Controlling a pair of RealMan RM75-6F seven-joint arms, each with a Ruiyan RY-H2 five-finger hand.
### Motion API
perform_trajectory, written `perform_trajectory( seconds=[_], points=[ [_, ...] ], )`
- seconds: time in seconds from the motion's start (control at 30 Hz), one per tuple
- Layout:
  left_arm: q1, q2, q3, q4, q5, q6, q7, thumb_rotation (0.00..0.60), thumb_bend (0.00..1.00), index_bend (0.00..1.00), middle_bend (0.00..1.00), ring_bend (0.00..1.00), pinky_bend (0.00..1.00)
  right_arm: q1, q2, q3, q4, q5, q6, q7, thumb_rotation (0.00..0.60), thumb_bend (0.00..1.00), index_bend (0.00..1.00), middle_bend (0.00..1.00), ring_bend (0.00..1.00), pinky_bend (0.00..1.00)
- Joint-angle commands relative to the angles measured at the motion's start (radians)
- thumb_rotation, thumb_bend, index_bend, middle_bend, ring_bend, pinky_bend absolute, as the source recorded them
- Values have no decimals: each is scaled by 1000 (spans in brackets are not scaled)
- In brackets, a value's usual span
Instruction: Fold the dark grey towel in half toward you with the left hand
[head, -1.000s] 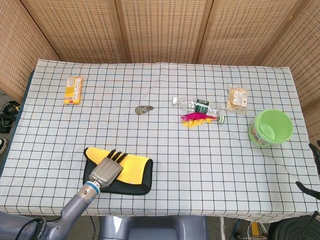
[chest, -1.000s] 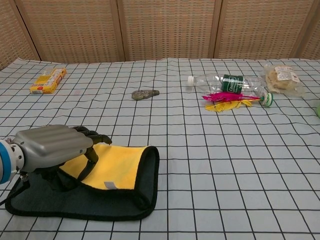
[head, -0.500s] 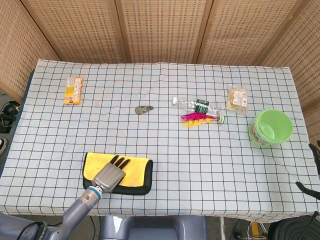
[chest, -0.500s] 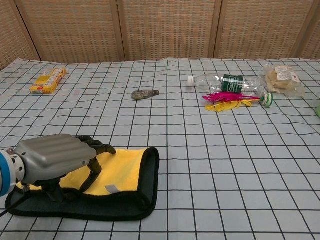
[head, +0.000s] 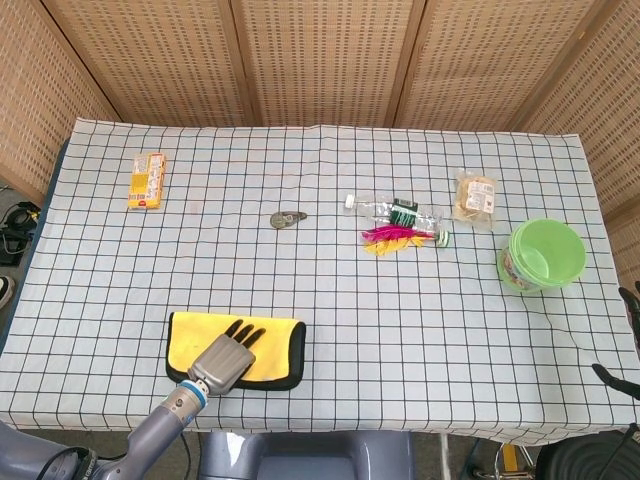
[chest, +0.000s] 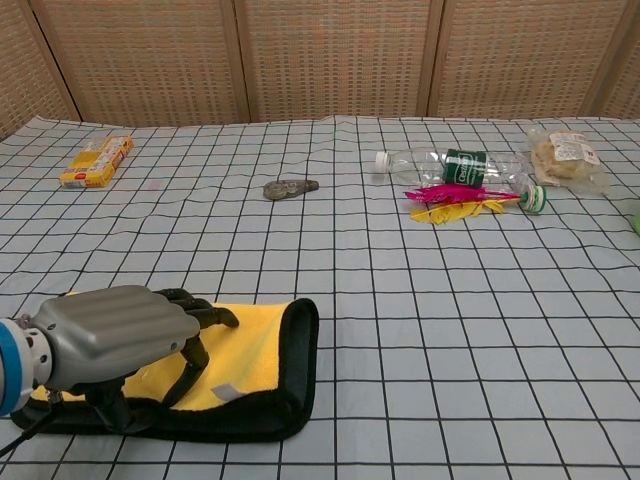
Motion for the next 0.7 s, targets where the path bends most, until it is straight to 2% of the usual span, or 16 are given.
perform_trajectory(
  seconds=[0.03,0.57,0.7],
  points=[
    [-1,1,0,-3,-2,1,0,600,439,607,0,0,0,0,0,0,0,0,0,1,600,0,0,0,0,0],
    [-6,-6,6,-22,-15,12,14,600,438,606,0,0,0,0,4,-2,-2,0,-4,5,600,0,0,0,0,0],
    [-7,-5,8,-23,-14,8,11,600,438,545,0,0,0,0,5,-2,-3,-1,-4,7,600,0,0,0,0,0]
  ],
)
